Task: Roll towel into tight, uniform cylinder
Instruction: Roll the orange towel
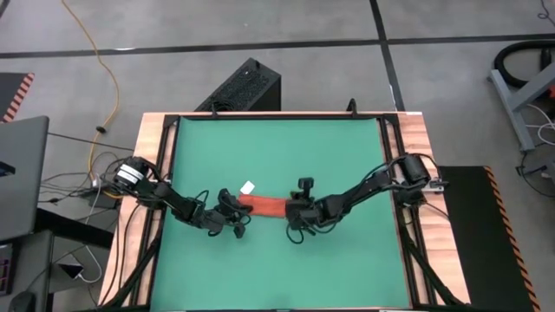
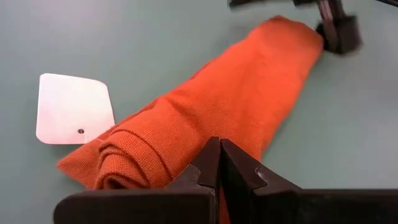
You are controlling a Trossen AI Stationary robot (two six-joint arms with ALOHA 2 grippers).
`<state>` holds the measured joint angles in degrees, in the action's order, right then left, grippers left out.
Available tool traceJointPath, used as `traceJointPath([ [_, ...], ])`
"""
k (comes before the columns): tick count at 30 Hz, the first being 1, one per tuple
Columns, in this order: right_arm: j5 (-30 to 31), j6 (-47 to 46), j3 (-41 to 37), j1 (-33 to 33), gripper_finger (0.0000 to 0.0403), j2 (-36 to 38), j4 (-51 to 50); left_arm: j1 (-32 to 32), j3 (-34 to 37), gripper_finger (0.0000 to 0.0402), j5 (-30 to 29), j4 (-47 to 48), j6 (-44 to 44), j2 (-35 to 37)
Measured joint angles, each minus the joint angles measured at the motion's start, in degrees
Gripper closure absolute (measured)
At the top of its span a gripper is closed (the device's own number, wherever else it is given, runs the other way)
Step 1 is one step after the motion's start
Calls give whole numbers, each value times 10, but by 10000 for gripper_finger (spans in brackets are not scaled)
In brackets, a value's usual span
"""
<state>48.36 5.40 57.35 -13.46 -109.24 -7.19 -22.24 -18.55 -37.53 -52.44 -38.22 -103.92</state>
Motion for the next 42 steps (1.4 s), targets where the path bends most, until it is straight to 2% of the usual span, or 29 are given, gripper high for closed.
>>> traceJointPath([
  [3, 2, -48, -2, -3, 395, 40, -11, 0, 0, 402, -2, -13, -1, 0],
  [6, -2, -127, 1, -35, 398, 70, 5, 0, -5, 402, -1, -18, -2, 0],
  [10, 35, -178, -18, -97, 400, 62, 50, 0, -4, 401, 3, -22, -7, 0],
  [13, 45, -231, -35, -122, 400, 48, 114, 0, -4, 402, 7, -22, -8, 0],
  [22, 38, -357, -51, -127, 402, -48, 136, 0, -8, 401, 9, -21, -16, 0],
  [28, 42, -422, -48, -126, 402, -82, 85, 0, -8, 402, 42, -21, -16, 0],
  [35, 34, -415, -49, -93, 403, -59, -19, 19, -9, 402, 70, -26, -18, 3],
  [42, 17, -339, -51, -69, 403, -24, -35, 45, -10, 401, 90, -30, -10, 3],
])
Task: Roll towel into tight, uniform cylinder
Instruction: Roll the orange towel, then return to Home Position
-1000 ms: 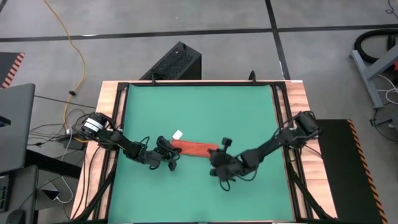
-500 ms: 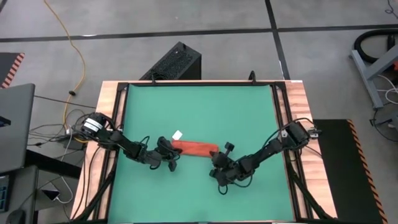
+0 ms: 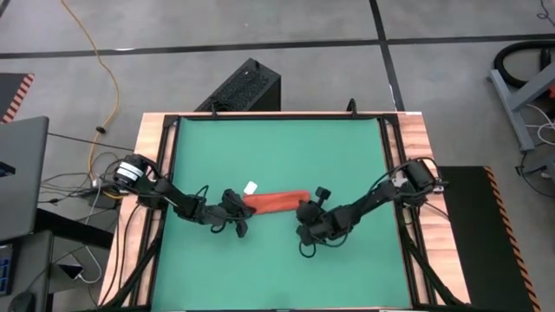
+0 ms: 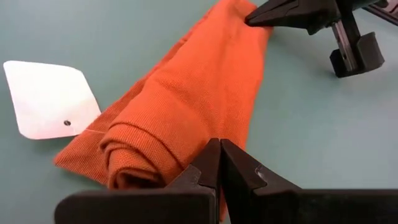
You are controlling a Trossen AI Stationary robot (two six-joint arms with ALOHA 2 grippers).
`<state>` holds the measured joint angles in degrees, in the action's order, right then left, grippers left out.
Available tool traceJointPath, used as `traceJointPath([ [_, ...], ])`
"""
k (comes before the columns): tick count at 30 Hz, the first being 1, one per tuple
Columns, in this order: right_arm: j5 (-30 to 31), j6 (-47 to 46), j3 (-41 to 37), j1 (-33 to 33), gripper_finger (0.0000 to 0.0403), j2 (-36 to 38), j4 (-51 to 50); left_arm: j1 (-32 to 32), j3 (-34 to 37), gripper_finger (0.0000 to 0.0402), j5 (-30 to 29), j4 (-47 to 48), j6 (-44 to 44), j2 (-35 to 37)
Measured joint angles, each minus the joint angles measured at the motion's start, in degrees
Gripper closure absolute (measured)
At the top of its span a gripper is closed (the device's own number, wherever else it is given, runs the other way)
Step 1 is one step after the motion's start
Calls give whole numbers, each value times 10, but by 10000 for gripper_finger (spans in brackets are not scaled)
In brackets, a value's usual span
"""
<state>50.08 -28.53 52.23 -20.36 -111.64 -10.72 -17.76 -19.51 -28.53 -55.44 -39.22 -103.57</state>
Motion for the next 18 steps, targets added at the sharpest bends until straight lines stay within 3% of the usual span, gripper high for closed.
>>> traceJointPath([
  [6, 29, 18, -1, -9, 396, 27, -3, -3, 1, 402, 14, -60, 39, 0],
  [9, 44, 32, -5, -16, 395, 51, -24, -5, 0, 402, 18, -54, 57, 34],
  [18, 56, 72, -3, -50, 393, 151, -23, -5, 1, 402, -36, 153, 83, 214],
])
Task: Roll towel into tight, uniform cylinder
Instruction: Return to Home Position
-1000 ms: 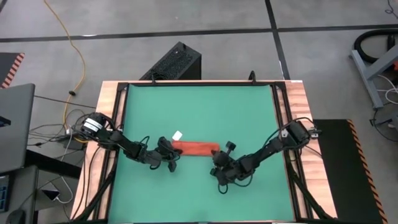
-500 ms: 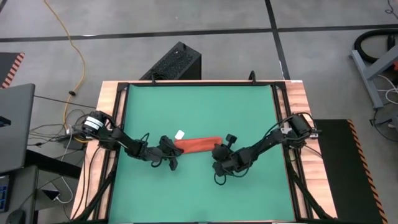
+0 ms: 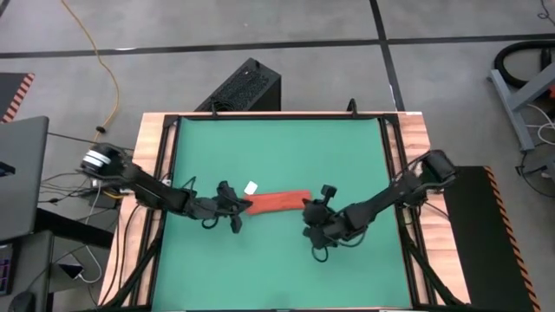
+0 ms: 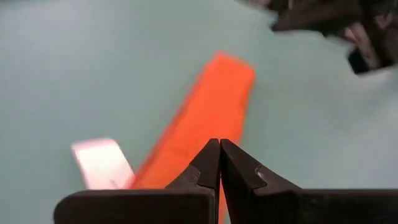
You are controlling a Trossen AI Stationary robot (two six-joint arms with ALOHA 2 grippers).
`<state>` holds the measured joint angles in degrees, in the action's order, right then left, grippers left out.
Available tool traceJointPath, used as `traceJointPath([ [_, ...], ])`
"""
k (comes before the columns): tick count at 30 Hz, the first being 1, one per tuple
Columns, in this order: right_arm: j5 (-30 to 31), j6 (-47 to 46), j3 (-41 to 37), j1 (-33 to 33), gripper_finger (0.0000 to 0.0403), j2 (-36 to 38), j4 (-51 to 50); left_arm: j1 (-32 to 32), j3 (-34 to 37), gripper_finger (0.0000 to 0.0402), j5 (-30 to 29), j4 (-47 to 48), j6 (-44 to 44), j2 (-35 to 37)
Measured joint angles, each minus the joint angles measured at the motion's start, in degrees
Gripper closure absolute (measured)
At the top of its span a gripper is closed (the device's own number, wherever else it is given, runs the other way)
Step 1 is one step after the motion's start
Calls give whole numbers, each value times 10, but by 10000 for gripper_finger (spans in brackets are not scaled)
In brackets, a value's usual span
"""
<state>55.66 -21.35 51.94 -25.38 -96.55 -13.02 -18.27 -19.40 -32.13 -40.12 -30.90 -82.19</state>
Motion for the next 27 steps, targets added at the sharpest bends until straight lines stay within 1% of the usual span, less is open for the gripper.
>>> traceJointPath([
  [3, -4, 40, 1, -11, 393, 55, 7, 2, 0, 402, -14, 23, 36, 80],
  [5, -27, 84, 1, -15, 393, 99, 12, 6, 0, 402, 11, 31, 82, 140],
  [7, -69, 129, 1, -16, 393, 148, 21, 14, 0, 402, 61, 36, 137, 203],
  [9, -134, 173, 1, -11, 393, 199, 32, 30, 0, 402, 120, 61, 174, 271],
  [11, -220, 215, 1, 1, 393, 246, 46, 55, 0, 402, 190, 89, 191, 335],
  [13, -317, 249, 1, 24, 393, 295, 62, 88, 0, 402, 259, 136, 188, 398],
  [14, -354, 259, 1, 37, 393, 318, 63, 106, 0, 402, 287, 157, 182, 425],
  [15, -377, 262, 1, 50, 393, 341, 62, 122, 0, 402, 307, 176, 177, 451],
  [17, -389, 261, -10, 74, 393, 384, 67, 148, 0, 402, 332, 220, 175, 499],
  [20, -391, 261, -66, 102, 393, 453, 98, 181, 0, 402, 359, 261, 178, 559],
  [23, -391, 255, -149, 117, 393, 537, 152, 207, 0, 401, 383, 287, 185, 607],
  [27, -378, 210, -274, 132, 393, 654, 234, 224, 14, 402, 383, 290, 198, 641],
])
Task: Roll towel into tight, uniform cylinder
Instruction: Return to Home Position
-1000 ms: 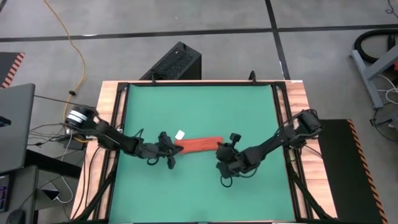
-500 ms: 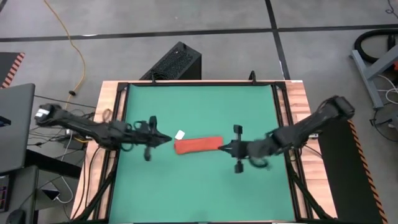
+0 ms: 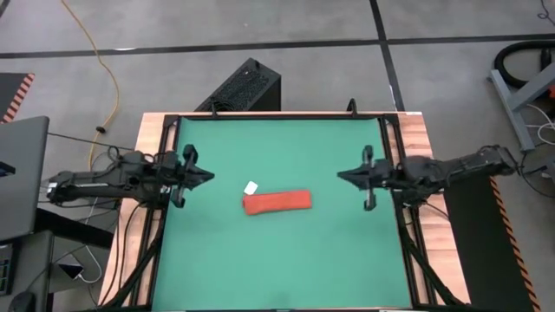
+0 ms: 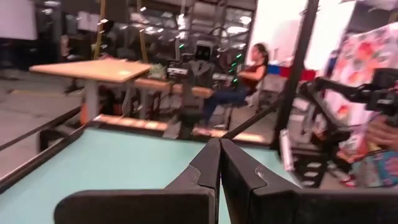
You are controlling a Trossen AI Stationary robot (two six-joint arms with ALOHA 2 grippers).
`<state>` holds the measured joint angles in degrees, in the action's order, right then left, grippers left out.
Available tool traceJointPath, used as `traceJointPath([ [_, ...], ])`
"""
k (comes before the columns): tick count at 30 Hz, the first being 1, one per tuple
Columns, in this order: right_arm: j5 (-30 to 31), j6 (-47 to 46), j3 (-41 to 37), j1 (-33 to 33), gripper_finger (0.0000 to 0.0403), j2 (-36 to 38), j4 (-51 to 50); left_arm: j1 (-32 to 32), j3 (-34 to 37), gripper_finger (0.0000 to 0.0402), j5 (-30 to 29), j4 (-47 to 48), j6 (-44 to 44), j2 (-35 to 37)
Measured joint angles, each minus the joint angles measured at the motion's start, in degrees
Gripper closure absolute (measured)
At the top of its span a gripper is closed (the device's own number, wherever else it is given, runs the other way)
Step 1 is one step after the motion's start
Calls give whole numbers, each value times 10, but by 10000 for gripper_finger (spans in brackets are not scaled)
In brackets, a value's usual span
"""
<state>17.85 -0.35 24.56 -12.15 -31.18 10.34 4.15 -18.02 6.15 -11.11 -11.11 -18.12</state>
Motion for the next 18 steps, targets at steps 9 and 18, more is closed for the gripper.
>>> traceJointPath([
  [9, 33, -27, -209, 0, 394, 232, 91, 5, 138, 401, -101, -129, -9, 17],
  [18, 58, -28, -241, -15, 393, 305, -7, -20, 174, 402, -151, -130, -31, 12],
])
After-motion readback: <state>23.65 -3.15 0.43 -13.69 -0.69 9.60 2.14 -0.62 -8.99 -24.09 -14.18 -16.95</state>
